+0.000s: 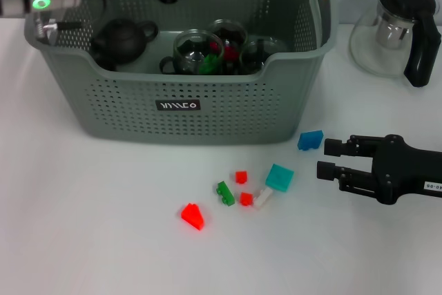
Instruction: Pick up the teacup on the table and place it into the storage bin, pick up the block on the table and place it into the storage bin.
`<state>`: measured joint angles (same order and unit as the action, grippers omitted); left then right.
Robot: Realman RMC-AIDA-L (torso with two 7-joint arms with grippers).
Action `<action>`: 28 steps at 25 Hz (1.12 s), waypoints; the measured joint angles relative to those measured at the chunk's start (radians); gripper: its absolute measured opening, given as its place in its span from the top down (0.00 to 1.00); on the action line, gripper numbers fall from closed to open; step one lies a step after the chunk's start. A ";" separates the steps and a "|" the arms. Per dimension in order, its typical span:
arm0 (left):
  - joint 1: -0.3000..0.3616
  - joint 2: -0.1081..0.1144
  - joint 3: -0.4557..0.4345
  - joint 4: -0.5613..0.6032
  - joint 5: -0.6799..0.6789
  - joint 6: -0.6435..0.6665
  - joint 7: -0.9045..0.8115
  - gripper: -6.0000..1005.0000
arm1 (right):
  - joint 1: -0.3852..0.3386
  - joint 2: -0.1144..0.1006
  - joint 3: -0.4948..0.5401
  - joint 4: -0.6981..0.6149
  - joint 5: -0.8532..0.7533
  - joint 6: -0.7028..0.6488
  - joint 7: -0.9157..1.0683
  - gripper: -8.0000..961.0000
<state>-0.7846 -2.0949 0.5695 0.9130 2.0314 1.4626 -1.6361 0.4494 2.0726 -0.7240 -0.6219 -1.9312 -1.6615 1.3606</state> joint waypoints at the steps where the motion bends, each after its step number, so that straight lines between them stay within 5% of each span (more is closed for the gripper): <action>1: 0.002 0.000 0.043 0.015 0.001 -0.036 -0.021 0.55 | 0.000 0.001 0.000 0.003 0.000 0.007 -0.001 0.44; 11: -0.015 0.008 0.344 0.045 0.202 -0.345 -0.307 0.54 | 0.010 0.002 0.000 0.025 0.006 0.017 -0.012 0.44; 19: 0.004 -0.022 0.375 0.105 0.241 -0.372 -0.337 0.53 | 0.015 0.002 0.000 0.025 0.008 0.018 -0.006 0.44; 23: 0.077 -0.036 0.364 0.204 0.132 -0.311 -0.324 0.43 | 0.015 0.001 0.000 0.024 0.008 0.010 -0.006 0.44; 28: 0.227 -0.041 0.285 0.242 -0.201 -0.101 -0.161 0.39 | 0.009 0.002 0.000 0.024 0.008 0.008 -0.012 0.44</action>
<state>-0.5578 -2.1357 0.8542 1.1548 1.8308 1.3612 -1.7968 0.4582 2.0742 -0.7240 -0.5978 -1.9235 -1.6534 1.3485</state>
